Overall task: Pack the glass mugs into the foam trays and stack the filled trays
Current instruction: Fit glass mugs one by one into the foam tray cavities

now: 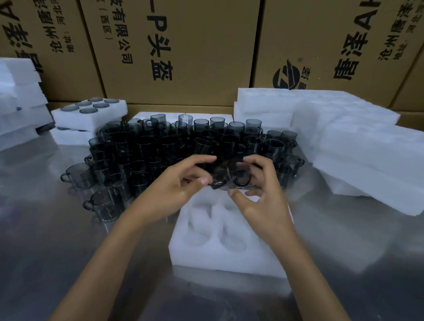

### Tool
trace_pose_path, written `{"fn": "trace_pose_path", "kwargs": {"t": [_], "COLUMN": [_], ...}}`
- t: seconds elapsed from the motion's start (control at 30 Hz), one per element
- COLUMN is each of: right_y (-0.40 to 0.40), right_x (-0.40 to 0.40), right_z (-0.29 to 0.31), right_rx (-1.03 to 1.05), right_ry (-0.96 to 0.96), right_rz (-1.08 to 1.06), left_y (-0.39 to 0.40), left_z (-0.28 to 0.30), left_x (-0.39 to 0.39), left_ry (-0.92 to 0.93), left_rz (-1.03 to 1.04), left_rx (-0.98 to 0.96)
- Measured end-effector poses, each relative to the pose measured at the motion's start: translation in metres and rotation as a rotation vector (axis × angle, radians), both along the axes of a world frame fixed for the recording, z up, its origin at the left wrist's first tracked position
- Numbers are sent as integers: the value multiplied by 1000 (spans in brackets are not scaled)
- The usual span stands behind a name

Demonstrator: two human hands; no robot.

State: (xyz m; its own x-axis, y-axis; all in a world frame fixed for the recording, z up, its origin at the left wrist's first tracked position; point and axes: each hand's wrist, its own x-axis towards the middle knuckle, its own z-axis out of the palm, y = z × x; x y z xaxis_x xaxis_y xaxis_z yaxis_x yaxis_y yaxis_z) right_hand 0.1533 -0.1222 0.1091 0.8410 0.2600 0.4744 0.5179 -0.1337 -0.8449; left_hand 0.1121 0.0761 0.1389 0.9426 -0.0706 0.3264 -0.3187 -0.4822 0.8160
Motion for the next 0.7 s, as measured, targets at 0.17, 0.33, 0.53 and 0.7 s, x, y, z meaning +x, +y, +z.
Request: {"fn": "trace_pose_path", "kwargs": {"t": [0.17,0.33,0.53,0.7], "right_y": [7,13,15,14], "right_x": [-5,-5,-3,-2], "right_z": [-4,-10,-14,-16], "right_rx": [-155,-131,-145,-313], "right_ry": [-30,39,107,105], "right_rz": [95,131,153,165], "left_y": [2,7,5,8], "left_z": [-23,-37,-45,-45], "left_x": [3,-1,1,-1], "left_ry": [30,-144,-33,-75], "left_rz": [40,242,273,303], "left_rx": [139,263,303,226]}}
